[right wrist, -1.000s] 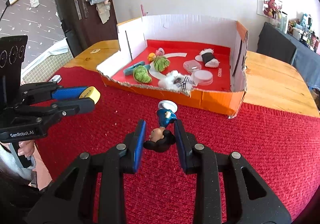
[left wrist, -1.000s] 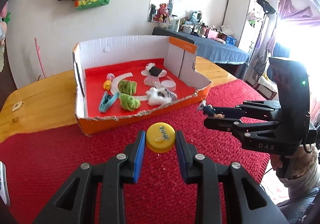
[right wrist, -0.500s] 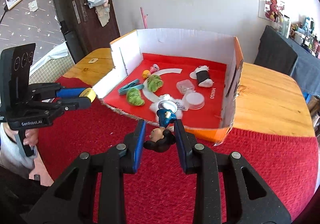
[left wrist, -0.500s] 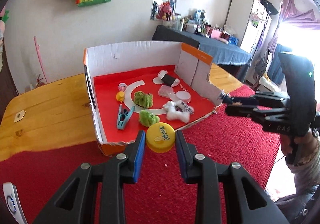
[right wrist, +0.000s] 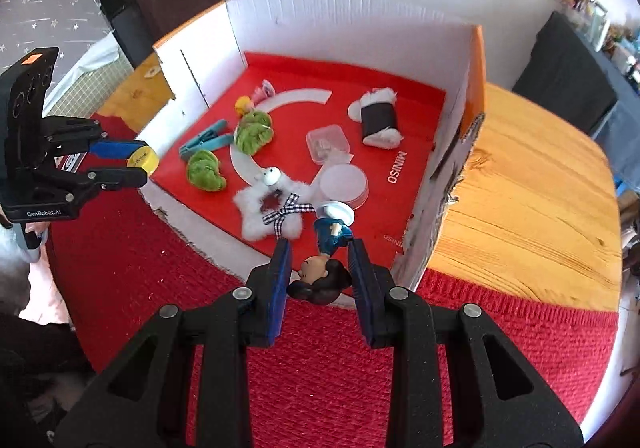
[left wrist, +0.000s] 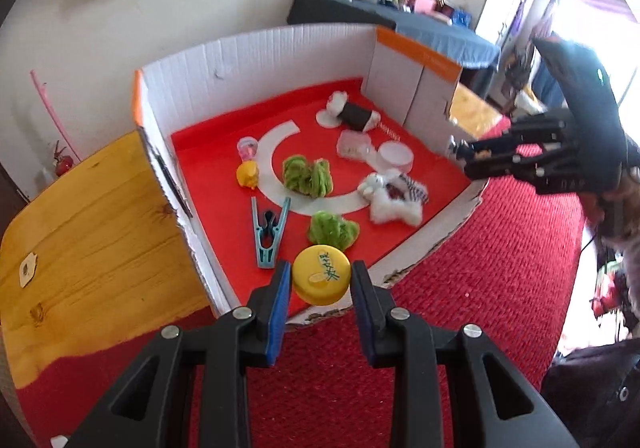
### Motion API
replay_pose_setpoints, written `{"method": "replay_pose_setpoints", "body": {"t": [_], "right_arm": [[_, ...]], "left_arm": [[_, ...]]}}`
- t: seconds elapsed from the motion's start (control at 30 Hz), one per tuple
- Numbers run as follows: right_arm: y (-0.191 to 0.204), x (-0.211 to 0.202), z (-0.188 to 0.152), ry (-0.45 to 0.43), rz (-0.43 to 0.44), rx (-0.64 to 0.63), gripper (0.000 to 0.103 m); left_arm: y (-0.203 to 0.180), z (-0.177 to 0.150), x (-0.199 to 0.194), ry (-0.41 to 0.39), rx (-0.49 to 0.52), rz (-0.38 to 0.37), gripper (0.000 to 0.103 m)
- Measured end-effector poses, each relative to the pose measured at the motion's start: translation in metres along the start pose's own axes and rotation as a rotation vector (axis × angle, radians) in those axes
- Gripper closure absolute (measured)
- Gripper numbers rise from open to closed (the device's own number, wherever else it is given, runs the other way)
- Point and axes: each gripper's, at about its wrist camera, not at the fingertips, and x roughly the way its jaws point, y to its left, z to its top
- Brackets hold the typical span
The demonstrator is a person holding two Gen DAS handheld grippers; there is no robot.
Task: Organize objects
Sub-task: 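Lift and carry the yellow lid and blue-capped doll with both grippers into the box, then lower the yellow lid with the left gripper while the right gripper lowers the doll onto the box floor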
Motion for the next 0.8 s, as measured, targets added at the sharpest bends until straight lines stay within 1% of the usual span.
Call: {"method": "replay_pose_setpoints", "body": {"t": [0.1,0.23,0.27,0.5,0.8], "right_arm": [[-0.006,0.009,0.007,0.06,0.01,0.023,0.075],[-0.01,0.02,0.01,0.129,0.013,0.044,0.075],[-0.011,0.021,0.01,0.142,0.014,0.045,0.075],[-0.012,0.031,0.013,0.211,0.009,0.079,0.075],[-0.008,0.038,0.018,0.292,-0.031,0.083,0.075]], "left_arm": [[0.0,0.003,0.009,0.048,0.024,-0.003,0.072],[0.001,0.006,0.018,0.09,0.049,-0.001,0.072],[0.002,0.007,0.019,0.109,0.069,-0.012,0.072],[0.007,0.013,0.031,0.167,0.082,-0.018,0.072],[0.008,0.02,0.047,0.235,0.104,-0.018,0.071]]}}
